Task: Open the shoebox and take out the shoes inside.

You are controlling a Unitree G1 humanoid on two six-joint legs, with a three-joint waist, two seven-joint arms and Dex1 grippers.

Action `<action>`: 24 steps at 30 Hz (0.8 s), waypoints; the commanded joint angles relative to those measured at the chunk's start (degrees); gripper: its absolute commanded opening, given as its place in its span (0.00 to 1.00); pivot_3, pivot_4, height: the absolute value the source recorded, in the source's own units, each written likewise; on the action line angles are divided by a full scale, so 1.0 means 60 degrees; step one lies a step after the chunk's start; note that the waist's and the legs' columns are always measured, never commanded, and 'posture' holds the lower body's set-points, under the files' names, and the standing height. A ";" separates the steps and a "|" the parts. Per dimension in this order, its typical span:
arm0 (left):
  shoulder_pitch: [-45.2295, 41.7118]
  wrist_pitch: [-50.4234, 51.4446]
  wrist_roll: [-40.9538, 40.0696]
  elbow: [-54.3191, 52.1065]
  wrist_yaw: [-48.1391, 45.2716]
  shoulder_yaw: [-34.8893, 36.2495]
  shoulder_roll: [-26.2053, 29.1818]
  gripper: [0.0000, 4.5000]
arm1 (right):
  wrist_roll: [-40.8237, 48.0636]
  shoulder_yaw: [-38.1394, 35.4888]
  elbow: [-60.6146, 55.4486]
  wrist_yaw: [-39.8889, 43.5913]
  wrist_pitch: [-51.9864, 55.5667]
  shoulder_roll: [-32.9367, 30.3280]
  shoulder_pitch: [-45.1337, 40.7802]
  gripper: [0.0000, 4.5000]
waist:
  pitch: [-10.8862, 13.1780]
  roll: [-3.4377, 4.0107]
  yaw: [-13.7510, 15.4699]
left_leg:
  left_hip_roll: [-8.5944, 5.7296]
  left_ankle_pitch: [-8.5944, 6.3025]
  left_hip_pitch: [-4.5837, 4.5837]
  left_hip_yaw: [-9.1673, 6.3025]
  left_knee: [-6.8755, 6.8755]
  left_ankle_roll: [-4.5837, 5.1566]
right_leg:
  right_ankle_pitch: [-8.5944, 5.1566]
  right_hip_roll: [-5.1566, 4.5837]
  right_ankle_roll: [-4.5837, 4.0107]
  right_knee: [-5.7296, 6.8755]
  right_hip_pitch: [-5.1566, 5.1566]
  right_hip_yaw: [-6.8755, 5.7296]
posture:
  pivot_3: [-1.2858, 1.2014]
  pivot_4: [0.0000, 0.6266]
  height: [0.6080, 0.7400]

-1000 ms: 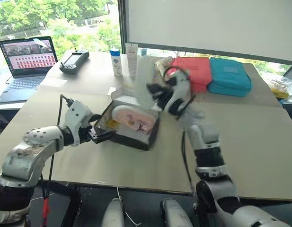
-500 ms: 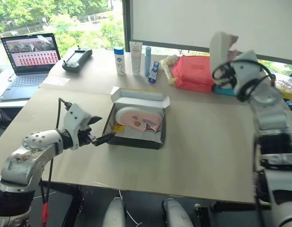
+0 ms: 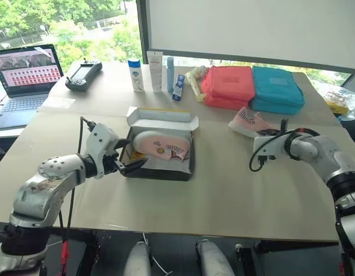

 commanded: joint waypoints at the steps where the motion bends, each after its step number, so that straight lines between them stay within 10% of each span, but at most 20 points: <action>1: -0.0042 -0.0279 0.0054 -0.0186 -0.0019 0.0171 -0.0006 1.00 | 0.1103 -0.0686 -0.0723 0.1626 0.0262 -0.0532 0.0160 0.63 | 0.0000 0.0000 0.0009 | 0.0000 -0.0002 0.0005 0.0001 0.0000 -0.0003 | 0.0000 0.0000 0.0000 0.0000 0.0007 -0.0001 | 0.52 0.24 1.00; 6: 0.0064 -0.0233 0.0042 -0.0289 -0.0002 0.0235 0.0015 1.00 | 0.3363 -0.1818 -0.2156 0.4146 0.2506 -0.0803 0.0037 0.99 | 0.0002 0.0003 0.0035 | -0.0001 -0.0011 0.0008 0.0001 0.0005 -0.0018 | 0.0009 -0.0003 0.0002 0.0012 0.0010 -0.0001 | 0.52 0.24 1.00; 14: -0.0102 -0.0158 0.0061 -0.0237 0.0099 0.0294 0.0032 1.00 | 0.6899 -0.2225 -0.6102 0.4894 0.8655 0.2241 -0.1381 0.99 | 0.0002 0.0003 -0.0129 | 0.0006 -0.0015 0.0116 -0.0017 -0.0004 -0.0024 | 0.0001 0.0014 -0.0027 0.0129 0.0036 -0.0002 | 0.52 0.24 1.00; 24: 0.0143 0.0050 -0.0031 -0.0467 0.0297 0.0866 0.0199 1.00 | 0.5880 -0.0090 -0.5399 0.4644 0.8372 0.4792 -0.2155 0.99 | 0.0001 0.0002 0.0195 | 0.0004 -0.0017 0.0063 -0.0009 0.0006 -0.0028 | 0.0001 0.0000 -0.0042 0.0138 -0.0016 -0.0012 | 0.52 0.24 1.00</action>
